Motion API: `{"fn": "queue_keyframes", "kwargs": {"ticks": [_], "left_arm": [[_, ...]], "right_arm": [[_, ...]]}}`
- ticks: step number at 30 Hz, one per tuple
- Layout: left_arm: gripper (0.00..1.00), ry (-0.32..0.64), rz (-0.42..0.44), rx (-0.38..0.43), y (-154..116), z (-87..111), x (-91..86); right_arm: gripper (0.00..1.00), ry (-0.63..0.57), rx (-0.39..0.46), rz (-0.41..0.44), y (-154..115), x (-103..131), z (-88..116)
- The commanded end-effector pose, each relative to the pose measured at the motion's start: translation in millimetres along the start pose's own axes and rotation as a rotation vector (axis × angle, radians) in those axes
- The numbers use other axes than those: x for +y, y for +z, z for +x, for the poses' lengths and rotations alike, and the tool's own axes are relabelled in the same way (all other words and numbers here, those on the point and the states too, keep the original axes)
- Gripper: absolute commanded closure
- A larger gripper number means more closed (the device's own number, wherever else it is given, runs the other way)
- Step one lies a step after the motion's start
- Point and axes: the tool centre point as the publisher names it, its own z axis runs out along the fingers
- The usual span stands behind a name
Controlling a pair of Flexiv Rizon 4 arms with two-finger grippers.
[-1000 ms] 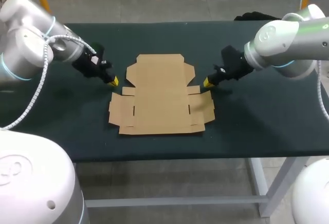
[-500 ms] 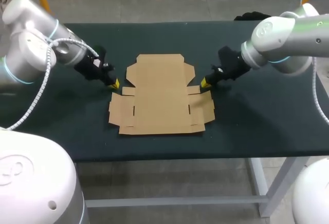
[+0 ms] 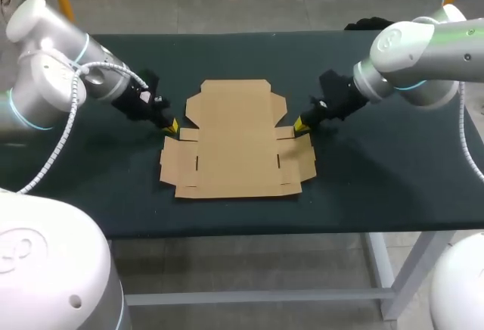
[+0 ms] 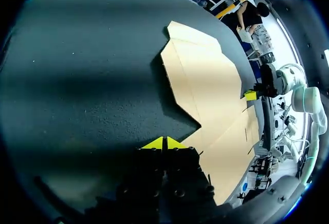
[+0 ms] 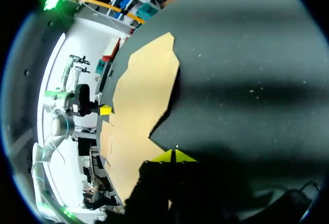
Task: Assemble the packaging by folding the flat box into shape, placing the metal phone stand inside, and closing the box properly
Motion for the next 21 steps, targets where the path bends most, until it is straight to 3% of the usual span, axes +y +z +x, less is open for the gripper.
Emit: {"fn": "queue_keyframes", "kwargs": {"ticks": [1, 21], "left_arm": [[1.0, -0.003, 0.013, -0.001, -2.0, 0.0, 7.4], [1.0, 0.034, -0.016, 0.046, 9.8, 2.5, 3.2]], "right_arm": [[1.0, 0.002, 0.001, 0.002, 0.4, -1.5, 0.0], [1.0, 0.0, 0.017, -0.001, 5.4, -3.3, 2.8]]}}
